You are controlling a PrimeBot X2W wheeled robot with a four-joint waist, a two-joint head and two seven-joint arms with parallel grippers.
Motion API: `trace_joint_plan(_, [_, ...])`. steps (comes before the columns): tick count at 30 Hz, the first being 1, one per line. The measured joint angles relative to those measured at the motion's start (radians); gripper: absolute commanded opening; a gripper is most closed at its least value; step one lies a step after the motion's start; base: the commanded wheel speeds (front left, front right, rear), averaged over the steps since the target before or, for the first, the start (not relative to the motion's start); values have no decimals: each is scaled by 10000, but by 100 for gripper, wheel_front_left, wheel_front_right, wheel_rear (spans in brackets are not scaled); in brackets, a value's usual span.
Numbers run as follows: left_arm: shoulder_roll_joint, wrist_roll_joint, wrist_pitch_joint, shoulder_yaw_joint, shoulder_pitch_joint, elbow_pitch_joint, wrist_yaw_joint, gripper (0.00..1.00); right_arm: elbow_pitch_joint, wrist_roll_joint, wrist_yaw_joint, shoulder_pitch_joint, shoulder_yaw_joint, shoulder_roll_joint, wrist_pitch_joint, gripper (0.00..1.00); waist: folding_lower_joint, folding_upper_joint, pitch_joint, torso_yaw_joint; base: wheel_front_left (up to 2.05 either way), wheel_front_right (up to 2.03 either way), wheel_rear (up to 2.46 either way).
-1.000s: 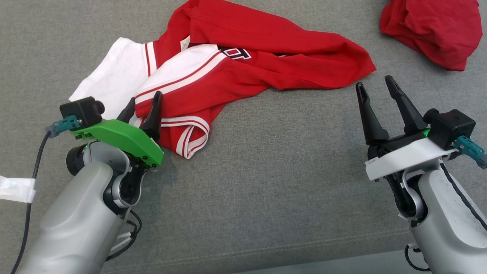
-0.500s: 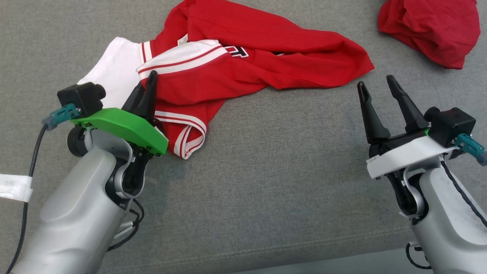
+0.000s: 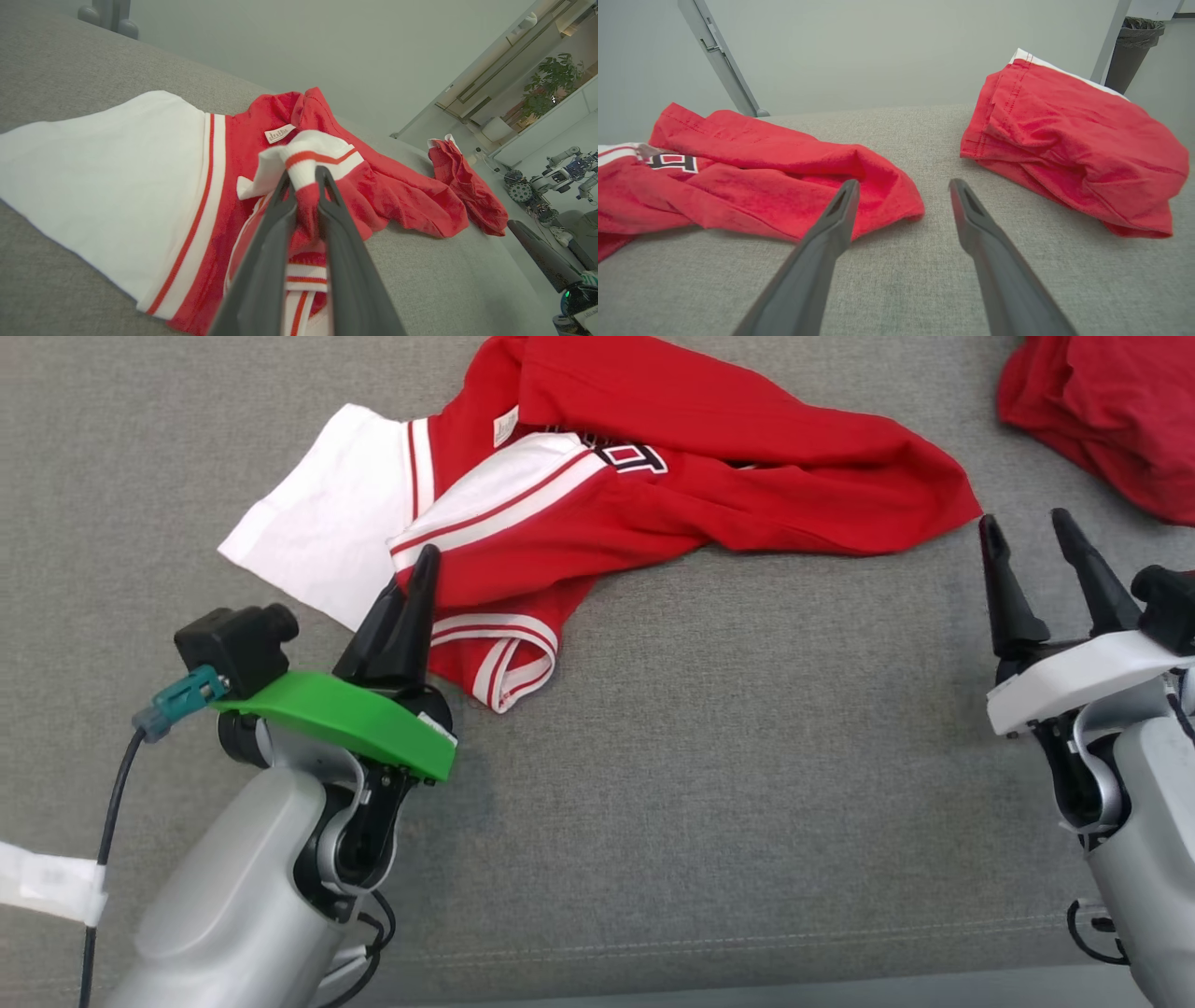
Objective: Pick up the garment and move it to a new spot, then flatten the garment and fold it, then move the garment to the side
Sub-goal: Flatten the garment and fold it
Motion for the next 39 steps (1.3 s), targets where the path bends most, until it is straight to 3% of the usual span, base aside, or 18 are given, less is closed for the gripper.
trace_joint_plan(8, [90,194,-27,882,1317,-905,228,0,955,368,119,-285,-234,-153,362,100,0,0,-6,586,0,0,0])
trace_joint_plan(14, [79,757,-29,2220,1650,-1900,330,0,1233,362,462,-289,92,-234,435,100,0,0,-57,1035,0,0,0])
trace_joint_plan(19, [130,1162,-29,2571,2229,-2357,372,0,1120,337,794,-290,842,27,424,100,0,0,-167,1249,0,0,0])
trace_joint_plan(27, [157,1423,-29,3101,2896,-2878,422,0,495,207,890,12,1440,140,107,100,0,0,-183,1056,0,0,0])
trace_joint_plan(39, [19,1883,-29,3183,3509,-3313,456,0,251,-324,953,433,2211,-560,178,100,0,0,-65,352,0,0,0])
